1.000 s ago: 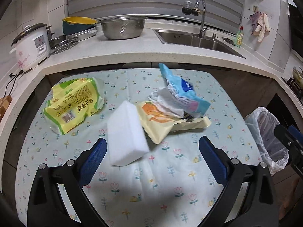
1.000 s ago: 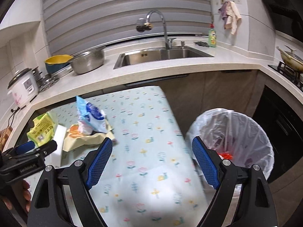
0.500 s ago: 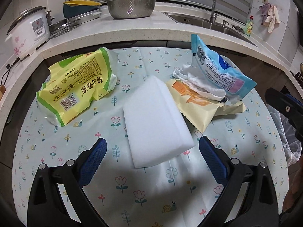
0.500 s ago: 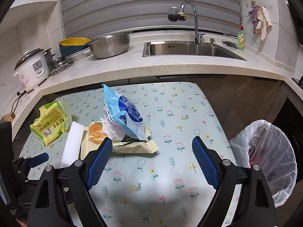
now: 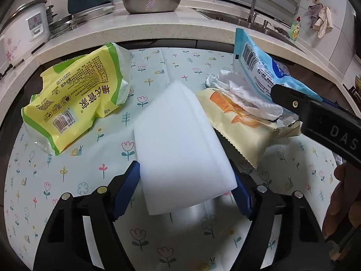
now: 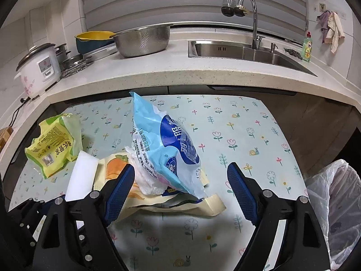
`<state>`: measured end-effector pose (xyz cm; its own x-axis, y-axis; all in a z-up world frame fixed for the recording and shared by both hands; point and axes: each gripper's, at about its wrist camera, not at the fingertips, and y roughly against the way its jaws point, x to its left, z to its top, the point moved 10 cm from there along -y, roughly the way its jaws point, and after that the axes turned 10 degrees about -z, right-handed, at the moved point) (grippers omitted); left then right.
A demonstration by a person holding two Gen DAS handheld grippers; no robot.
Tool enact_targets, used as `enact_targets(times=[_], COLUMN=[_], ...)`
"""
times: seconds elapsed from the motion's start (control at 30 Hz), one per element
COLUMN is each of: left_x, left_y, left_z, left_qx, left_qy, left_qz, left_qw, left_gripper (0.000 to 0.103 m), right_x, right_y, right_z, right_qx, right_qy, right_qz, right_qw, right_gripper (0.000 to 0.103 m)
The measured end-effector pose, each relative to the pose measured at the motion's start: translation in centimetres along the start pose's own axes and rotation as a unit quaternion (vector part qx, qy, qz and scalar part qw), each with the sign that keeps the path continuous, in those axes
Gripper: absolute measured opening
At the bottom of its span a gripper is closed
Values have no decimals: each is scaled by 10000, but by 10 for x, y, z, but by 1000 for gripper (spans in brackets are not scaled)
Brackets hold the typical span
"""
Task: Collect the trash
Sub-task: 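Grasp the white sponge with the left tool while the right tool grasps the blue wipe pack, then carry the sponge and wipe pack over the bin and release both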
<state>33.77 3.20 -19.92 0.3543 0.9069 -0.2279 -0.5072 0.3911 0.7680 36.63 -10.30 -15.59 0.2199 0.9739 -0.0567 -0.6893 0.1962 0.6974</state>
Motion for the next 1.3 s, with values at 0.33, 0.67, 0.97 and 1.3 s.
enact_targets(times=[0.33,0.67,0.97,1.3], left_x=[-4,-63,-171,-272], left_y=[33,81,88,68], left_z=[18,39,37,17], left_qx=[-390,-807,-853,-630], left_qy=[24,-250,-857,-1402], left_qz=[-20,-328,-846,-1209], left_qw=[9992,9959,9890,9807], left_gripper=[67,67,67,67], right_x=[-16,-78,-166,-259], right_y=[21,79,117,137], right_z=[1,6,-15,-50], right_qx=[-68,-444,-557,-495], right_qy=[-163,-523,-972,-1423], right_qz=[78,-115,-521,-931], right_qw=[9998,9976,9923,9842], right_gripper=[14,13,13,13])
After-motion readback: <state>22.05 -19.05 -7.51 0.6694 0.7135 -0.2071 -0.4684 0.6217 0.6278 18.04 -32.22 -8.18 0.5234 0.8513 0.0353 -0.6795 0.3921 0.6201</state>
